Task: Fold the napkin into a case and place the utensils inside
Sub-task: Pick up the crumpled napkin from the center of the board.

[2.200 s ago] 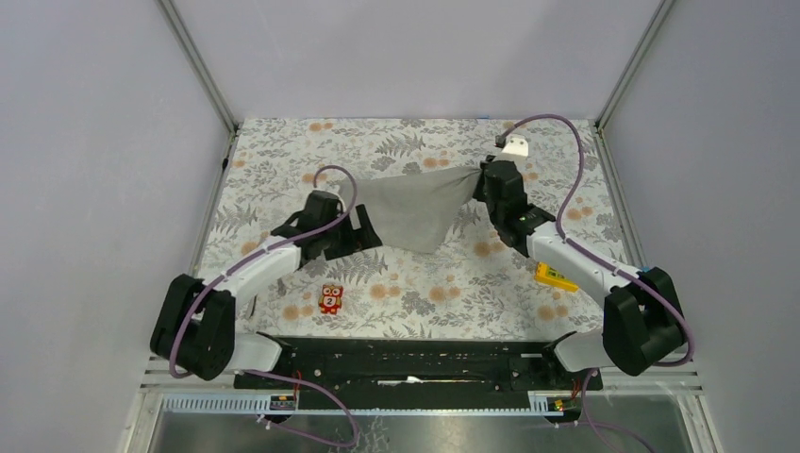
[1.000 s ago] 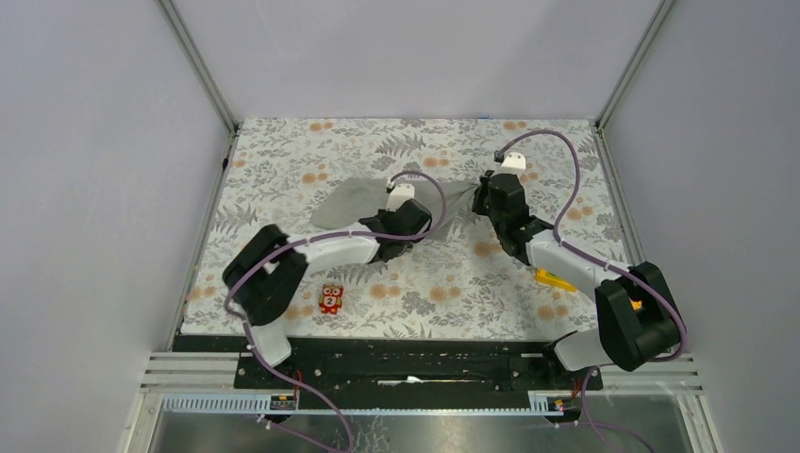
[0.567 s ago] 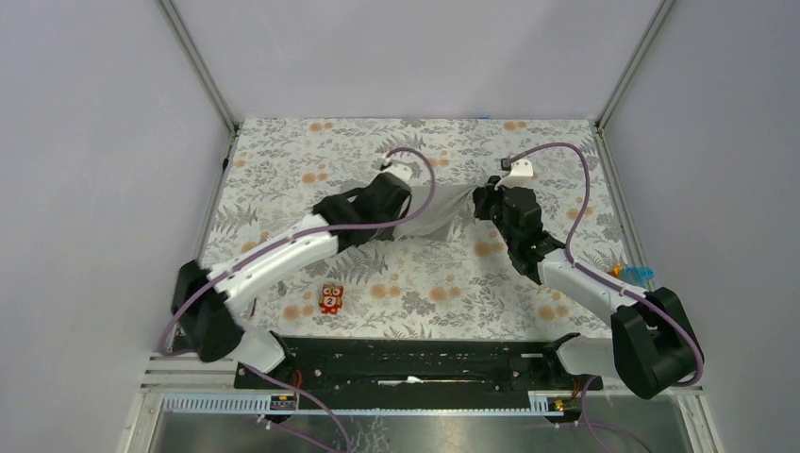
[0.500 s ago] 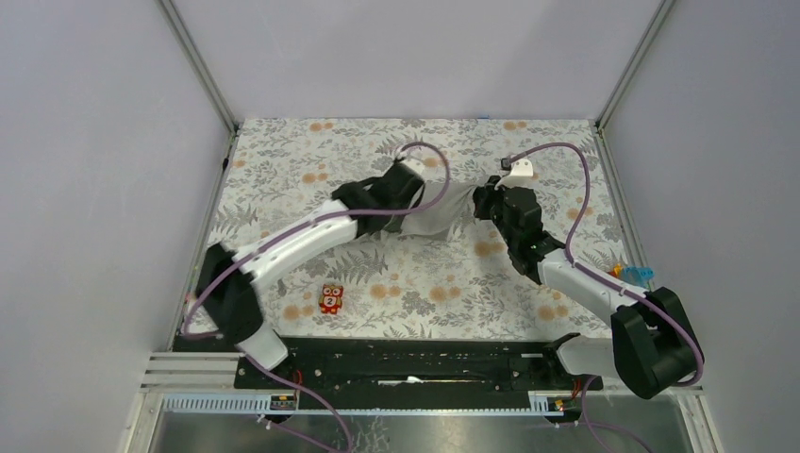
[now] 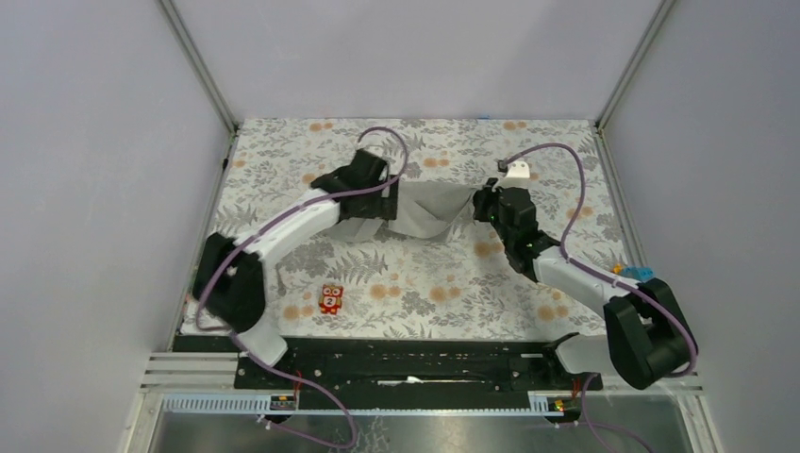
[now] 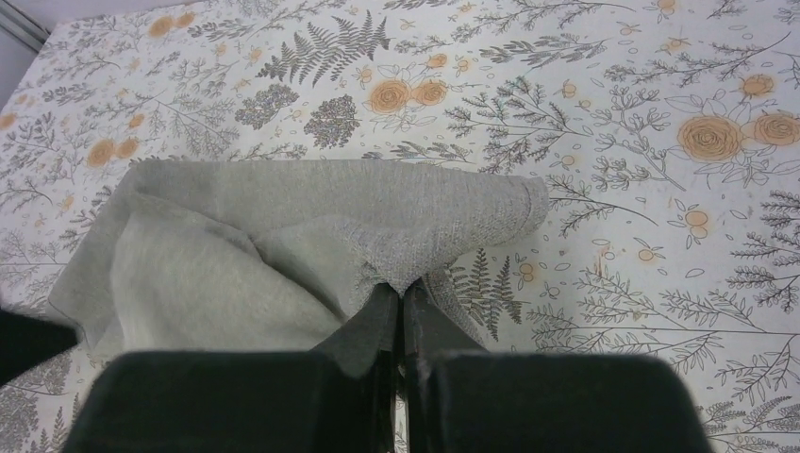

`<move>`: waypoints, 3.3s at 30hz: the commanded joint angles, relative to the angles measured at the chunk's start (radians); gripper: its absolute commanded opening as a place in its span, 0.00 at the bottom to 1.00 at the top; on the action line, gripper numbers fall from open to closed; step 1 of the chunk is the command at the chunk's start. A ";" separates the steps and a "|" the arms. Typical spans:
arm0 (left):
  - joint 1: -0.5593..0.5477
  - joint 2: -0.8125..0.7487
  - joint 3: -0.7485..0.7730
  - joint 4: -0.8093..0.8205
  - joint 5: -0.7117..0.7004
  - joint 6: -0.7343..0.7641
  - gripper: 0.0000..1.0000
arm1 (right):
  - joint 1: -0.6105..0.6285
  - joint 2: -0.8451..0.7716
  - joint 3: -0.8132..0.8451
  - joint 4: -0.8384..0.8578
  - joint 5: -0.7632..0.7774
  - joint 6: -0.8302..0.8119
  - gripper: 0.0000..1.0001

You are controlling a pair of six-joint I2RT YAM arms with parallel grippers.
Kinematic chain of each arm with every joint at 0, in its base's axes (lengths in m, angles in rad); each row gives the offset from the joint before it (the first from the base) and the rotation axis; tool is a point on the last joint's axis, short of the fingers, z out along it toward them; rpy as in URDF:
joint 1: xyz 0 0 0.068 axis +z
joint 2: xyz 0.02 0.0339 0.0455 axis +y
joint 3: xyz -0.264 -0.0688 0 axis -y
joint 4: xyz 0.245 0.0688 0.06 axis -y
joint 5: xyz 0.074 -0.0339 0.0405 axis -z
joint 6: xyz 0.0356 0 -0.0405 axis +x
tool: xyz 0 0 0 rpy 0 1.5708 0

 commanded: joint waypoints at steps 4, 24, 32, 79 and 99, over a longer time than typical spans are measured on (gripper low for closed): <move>0.001 -0.342 -0.488 0.486 0.335 -0.201 0.88 | -0.005 0.019 0.037 0.054 -0.011 0.019 0.00; -0.065 -0.113 -0.648 0.919 0.364 -0.469 0.41 | -0.005 -0.004 0.026 0.050 0.006 0.009 0.00; -0.084 -0.616 -0.635 0.203 0.124 -0.356 0.02 | -0.005 -0.026 0.004 0.096 -0.086 -0.025 0.00; 0.098 -0.045 -0.220 0.294 0.326 -0.310 0.47 | -0.008 0.135 0.097 -0.004 0.049 0.061 0.00; 0.137 0.081 -0.285 0.463 0.213 -1.087 0.33 | -0.008 0.099 0.053 0.053 0.045 0.047 0.00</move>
